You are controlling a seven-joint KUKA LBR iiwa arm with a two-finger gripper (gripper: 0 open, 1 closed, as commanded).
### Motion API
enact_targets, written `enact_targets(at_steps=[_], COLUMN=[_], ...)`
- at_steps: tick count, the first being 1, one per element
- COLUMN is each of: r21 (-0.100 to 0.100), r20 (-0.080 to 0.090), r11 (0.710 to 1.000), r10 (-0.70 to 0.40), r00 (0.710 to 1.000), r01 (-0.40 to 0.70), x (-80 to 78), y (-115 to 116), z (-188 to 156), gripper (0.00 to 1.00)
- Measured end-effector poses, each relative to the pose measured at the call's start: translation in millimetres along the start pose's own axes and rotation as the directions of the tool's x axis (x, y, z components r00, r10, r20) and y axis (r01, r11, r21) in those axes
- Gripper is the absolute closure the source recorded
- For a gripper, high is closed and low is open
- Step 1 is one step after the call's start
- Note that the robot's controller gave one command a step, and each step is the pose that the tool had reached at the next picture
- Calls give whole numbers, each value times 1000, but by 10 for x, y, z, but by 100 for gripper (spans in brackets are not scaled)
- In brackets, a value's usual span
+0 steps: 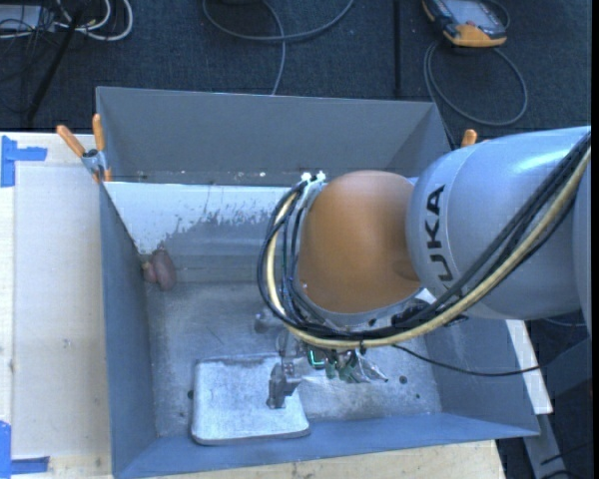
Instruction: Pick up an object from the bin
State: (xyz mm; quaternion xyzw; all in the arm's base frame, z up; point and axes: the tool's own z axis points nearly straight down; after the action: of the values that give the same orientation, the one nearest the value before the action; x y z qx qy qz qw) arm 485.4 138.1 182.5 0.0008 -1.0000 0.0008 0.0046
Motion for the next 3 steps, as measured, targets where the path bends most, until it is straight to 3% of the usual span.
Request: enact_targets(at_steps=[1,2,3], r21=[-3,0,0], r20=[6,-22,17], r11=[1000,1000,981], r10=[15,16,-194], r00=[1000,1000,981], r01=[-15,-16,194], x=[-331,-274,-387], y=[60,70,-129], z=[846,874,-566], gripper=[0,100,100])
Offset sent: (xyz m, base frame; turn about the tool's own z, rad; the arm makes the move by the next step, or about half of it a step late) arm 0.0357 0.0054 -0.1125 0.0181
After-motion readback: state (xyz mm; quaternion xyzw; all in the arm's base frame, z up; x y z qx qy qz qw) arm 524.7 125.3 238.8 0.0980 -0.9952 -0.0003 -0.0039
